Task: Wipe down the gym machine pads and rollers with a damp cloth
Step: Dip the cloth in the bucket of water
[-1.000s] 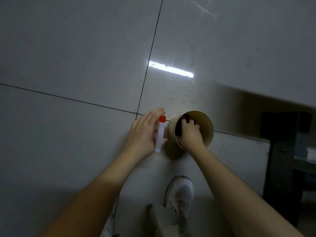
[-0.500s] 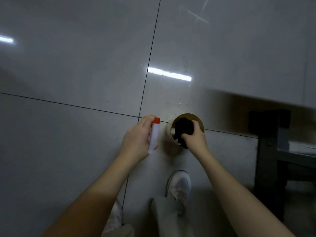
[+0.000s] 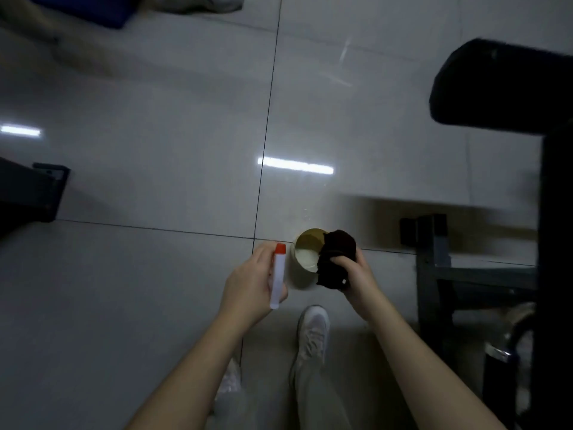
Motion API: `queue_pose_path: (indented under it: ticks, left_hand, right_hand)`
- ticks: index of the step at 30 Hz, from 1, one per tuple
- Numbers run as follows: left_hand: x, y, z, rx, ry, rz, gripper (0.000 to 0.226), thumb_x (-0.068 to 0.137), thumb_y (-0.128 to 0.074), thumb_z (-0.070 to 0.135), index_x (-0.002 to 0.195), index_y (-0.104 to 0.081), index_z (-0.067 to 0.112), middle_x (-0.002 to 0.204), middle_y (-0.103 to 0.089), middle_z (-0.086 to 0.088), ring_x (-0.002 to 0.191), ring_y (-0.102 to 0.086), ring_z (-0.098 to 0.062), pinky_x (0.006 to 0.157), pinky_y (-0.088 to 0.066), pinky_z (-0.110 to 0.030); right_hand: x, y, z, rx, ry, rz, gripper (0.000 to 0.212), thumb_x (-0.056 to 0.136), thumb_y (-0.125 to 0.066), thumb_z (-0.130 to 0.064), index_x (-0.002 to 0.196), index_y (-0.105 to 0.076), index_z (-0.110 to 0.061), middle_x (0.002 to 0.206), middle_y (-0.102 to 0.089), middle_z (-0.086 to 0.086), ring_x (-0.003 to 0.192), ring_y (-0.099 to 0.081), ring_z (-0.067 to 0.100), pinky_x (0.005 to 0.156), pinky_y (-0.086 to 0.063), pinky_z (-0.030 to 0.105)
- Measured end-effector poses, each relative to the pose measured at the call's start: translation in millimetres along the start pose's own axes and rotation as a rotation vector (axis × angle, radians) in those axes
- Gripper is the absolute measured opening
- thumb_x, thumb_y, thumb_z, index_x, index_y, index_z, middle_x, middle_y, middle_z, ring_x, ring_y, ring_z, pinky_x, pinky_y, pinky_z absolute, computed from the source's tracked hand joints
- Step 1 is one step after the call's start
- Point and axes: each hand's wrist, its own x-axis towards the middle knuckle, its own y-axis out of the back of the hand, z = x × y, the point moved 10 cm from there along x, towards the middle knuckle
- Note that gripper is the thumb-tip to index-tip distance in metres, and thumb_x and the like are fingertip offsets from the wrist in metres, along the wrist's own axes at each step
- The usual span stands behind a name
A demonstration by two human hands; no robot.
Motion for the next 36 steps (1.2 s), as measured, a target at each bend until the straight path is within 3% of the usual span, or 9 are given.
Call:
queue_pose_path:
  ticks: [3,11,14,16,19,22,28,31,36]
  left_hand:
    - [-17.0,22.6,34.3,-0.014,-0.032,-0.04,0.053,0.08,-0.069,0.029,0.123,-0.04,0.031,0.082,-0.051,0.013,0.067,-0.054,-0.007,0.059,-0.042,-0.017]
    - [-69.1,92.4,135.3,0.037,-0.094,-0.112,0.052,0.083,-0.069,0.03,0.127,-0.042,0.025,0.086,-0.05,0.013,0.076,-0.057,-0.011,0.065,-0.05,-0.025]
    - [-88.2,113.4,170.2,0.049,-0.139,-0.138,0.047,0.082,-0.066,0.03,0.123,-0.043,0.027,0.085,-0.053,0.012,0.074,-0.056,-0.01,0.059,-0.042,-0.02]
    - [-101.6,129.2,194.3,0.064,-0.153,-0.157,0.045,0.081,-0.065,0.029,0.12,-0.043,0.03,0.084,-0.057,0.011,0.074,-0.058,-0.011,0.06,-0.046,-0.023]
    - [-118.4,150.2,226.5,0.061,-0.163,-0.167,0.042,0.08,-0.065,0.03,0.116,-0.044,0.036,0.084,-0.06,0.012,0.077,-0.061,-0.01,0.068,-0.052,-0.028]
    - [-131.6,166.8,261.7,0.05,-0.175,-0.164,0.037,0.082,-0.063,0.03,0.109,-0.041,0.044,0.08,-0.061,0.013,0.075,-0.061,-0.006,0.066,-0.052,-0.025]
    - [-140.4,167.7,323.3,0.087,-0.238,-0.23,0.033,0.08,-0.065,0.028,0.11,-0.052,0.027,0.09,-0.061,0.012,0.082,-0.062,-0.011,0.074,-0.056,-0.039]
    - [-138.4,153.1,349.9,0.118,-0.266,-0.291,0.041,0.08,-0.067,0.028,0.116,-0.05,0.024,0.105,-0.06,0.006,0.09,-0.061,-0.015,0.08,-0.055,-0.042]
    - [-129.9,129.7,381.2,0.124,-0.255,-0.319,0.059,0.072,-0.055,0.037,0.129,-0.046,0.026,0.114,-0.06,0.001,0.096,-0.061,-0.019,0.083,-0.054,-0.044]
  right_hand:
    - [-46.0,-1.5,-22.1,0.075,0.014,-0.037,0.048,0.089,-0.044,0.005,0.128,-0.046,-0.025,0.106,-0.059,0.013,0.092,-0.058,0.026,0.069,-0.049,0.035]
    - [-177.8,-4.5,-86.0,0.433,0.07,-0.095,0.043,0.089,-0.037,0.006,0.119,-0.053,-0.02,0.108,-0.058,0.015,0.103,-0.054,0.033,0.087,-0.044,0.043]
    - [-223.4,-5.9,-107.4,0.565,0.094,-0.118,0.039,0.088,-0.036,0.004,0.116,-0.054,-0.016,0.103,-0.06,0.015,0.096,-0.056,0.03,0.082,-0.046,0.04]
    - [-250.4,-0.8,-118.4,0.655,0.105,-0.117,0.036,0.08,-0.052,-0.004,0.115,-0.055,-0.013,0.103,-0.06,0.016,0.093,-0.058,0.028,0.075,-0.052,0.036]
    - [-281.8,10.2,-132.9,0.717,0.139,-0.11,0.091,0.035,-0.089,-0.023,0.119,-0.056,-0.008,0.104,-0.064,0.018,0.092,-0.062,0.029,0.08,-0.053,0.039]
    - [-312.9,25.6,-150.8,0.763,0.211,-0.133,0.097,0.024,-0.094,-0.032,0.112,-0.06,-0.009,0.097,-0.07,0.015,0.089,-0.066,0.027,0.08,-0.054,0.039]
    - [-356.0,73.6,-171.3,0.777,0.264,0.022,0.095,0.037,-0.091,-0.051,0.119,-0.058,-0.016,0.105,-0.069,0.01,0.093,-0.068,0.025,0.066,-0.057,0.034]
    - [-356.5,110.4,-167.4,0.716,0.235,0.169,0.069,0.069,-0.071,-0.045,0.129,-0.052,-0.016,0.117,-0.063,0.011,0.105,-0.062,0.027,0.068,-0.054,0.033]
    - [-350.6,163.9,-169.3,0.673,0.248,0.291,0.062,0.074,-0.066,-0.047,0.126,-0.056,-0.014,0.116,-0.064,0.015,0.104,-0.062,0.031,0.079,-0.054,0.041]
